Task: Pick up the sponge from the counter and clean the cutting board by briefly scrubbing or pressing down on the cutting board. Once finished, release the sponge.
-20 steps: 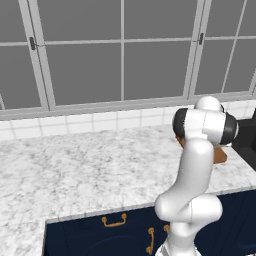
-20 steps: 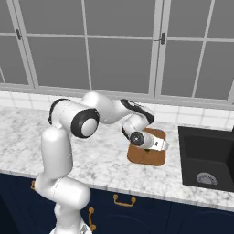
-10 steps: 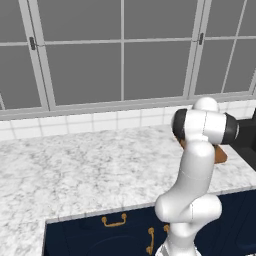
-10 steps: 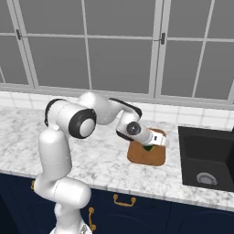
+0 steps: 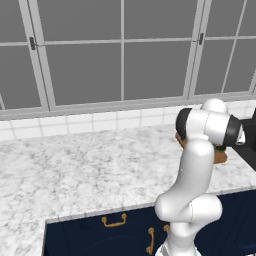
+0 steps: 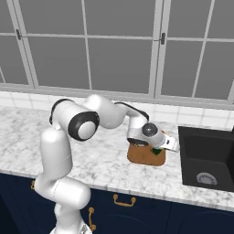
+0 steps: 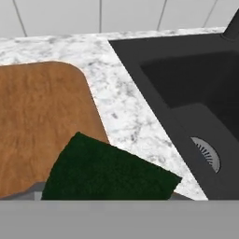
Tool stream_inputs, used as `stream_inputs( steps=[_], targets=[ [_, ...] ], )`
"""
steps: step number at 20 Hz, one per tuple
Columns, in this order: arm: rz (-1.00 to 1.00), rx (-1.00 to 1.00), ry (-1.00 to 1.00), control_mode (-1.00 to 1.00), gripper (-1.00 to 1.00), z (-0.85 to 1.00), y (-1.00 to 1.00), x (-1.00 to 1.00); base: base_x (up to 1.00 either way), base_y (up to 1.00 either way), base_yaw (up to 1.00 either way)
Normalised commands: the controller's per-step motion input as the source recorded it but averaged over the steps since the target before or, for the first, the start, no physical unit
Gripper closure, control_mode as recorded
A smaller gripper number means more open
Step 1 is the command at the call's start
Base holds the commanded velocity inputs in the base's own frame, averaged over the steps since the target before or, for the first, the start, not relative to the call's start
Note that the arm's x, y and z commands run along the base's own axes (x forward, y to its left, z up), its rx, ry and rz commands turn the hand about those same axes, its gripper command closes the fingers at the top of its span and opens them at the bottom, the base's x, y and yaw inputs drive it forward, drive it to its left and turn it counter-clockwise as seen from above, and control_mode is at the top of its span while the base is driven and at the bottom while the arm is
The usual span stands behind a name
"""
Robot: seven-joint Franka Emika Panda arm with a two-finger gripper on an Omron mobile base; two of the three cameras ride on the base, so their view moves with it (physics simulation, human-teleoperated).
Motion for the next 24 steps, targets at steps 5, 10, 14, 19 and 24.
stream_inputs(
  steps=[5,10,14,19,24],
  targets=[
    [-0.03,0.00,-0.08,-1.00,1.00,-0.99,0.16,-0.07,0.00,0.00,0.00],
    [-0.02,0.00,-0.32,-1.00,1.00,-1.00,0.15,-0.04,0.00,0.00,0.00],
    [-0.02,0.00,-0.51,-1.00,1.00,-1.00,0.25,-0.63,0.00,0.00,0.00],
    [-0.04,0.00,-0.47,-1.00,1.00,-1.00,0.36,-0.67,0.00,0.00,0.00],
    [-0.08,0.01,-0.11,-1.00,1.00,-1.00,0.43,0.48,0.00,0.00,0.00]
  ],
)
